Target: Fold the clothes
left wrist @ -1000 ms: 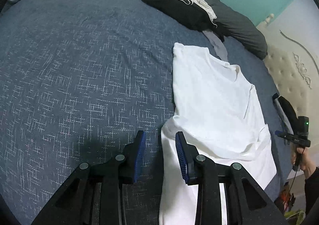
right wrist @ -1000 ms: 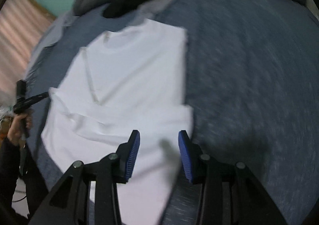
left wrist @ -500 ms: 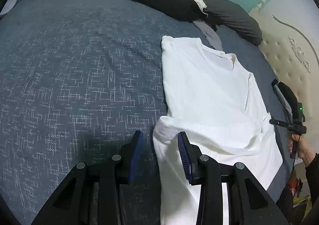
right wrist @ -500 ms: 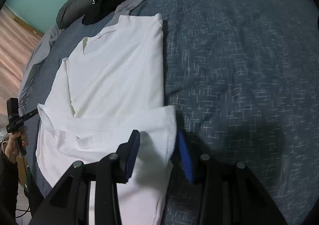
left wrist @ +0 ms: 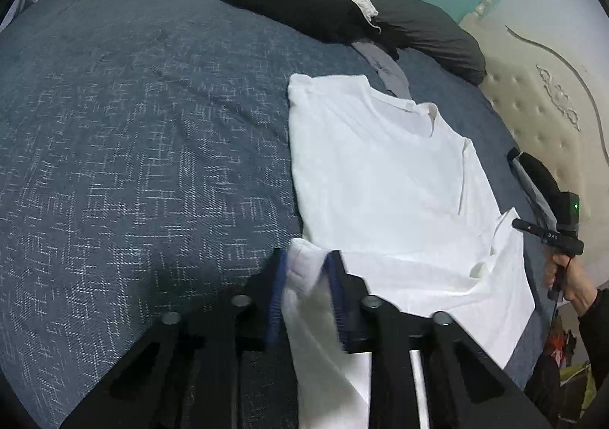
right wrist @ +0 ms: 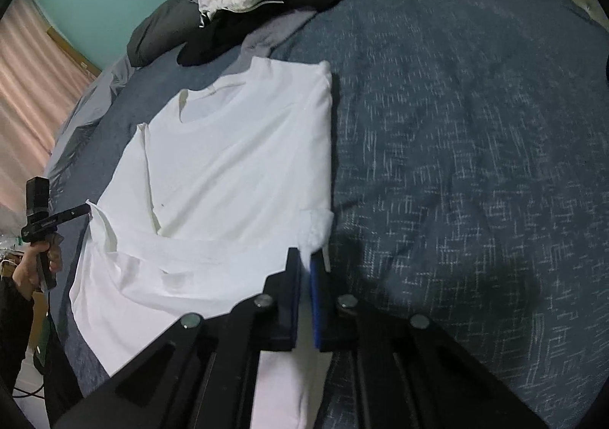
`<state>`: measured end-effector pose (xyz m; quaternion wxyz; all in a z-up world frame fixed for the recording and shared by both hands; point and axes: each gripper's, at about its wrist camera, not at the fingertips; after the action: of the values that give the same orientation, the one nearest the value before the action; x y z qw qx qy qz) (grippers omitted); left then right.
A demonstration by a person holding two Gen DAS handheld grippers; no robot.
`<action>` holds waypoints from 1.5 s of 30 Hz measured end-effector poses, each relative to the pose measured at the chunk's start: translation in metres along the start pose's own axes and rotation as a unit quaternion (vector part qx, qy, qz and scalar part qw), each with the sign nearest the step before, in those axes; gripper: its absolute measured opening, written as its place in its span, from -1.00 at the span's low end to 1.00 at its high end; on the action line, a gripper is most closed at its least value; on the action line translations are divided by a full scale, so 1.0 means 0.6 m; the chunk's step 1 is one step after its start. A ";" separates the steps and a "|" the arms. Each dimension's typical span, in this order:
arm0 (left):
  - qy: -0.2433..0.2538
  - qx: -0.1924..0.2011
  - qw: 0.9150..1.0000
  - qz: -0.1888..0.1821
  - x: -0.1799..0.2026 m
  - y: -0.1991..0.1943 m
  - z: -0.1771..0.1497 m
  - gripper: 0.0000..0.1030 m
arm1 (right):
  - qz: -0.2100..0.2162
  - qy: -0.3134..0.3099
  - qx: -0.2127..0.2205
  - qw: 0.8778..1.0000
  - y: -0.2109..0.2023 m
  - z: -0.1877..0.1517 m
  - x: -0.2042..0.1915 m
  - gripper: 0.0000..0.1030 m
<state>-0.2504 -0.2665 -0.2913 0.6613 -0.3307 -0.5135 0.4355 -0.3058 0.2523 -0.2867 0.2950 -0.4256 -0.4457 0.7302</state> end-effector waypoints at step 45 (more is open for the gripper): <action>-0.052 0.036 0.998 0.031 -0.046 0.005 0.300 -0.86 | -0.027 0.029 0.121 0.992 -0.042 0.249 0.069 -0.94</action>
<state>-0.4276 -0.2923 -0.2594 0.6310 -0.2997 -0.5209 0.4907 -0.4556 0.2368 -0.2430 0.3768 -0.3958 -0.3569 0.7577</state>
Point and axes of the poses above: each gripper's, at about its wrist camera, not at the fingertips, and y roughly the way its jaws point, x to its right, z to its top, and after that the axes turned 15 degrees about -x, right-handed
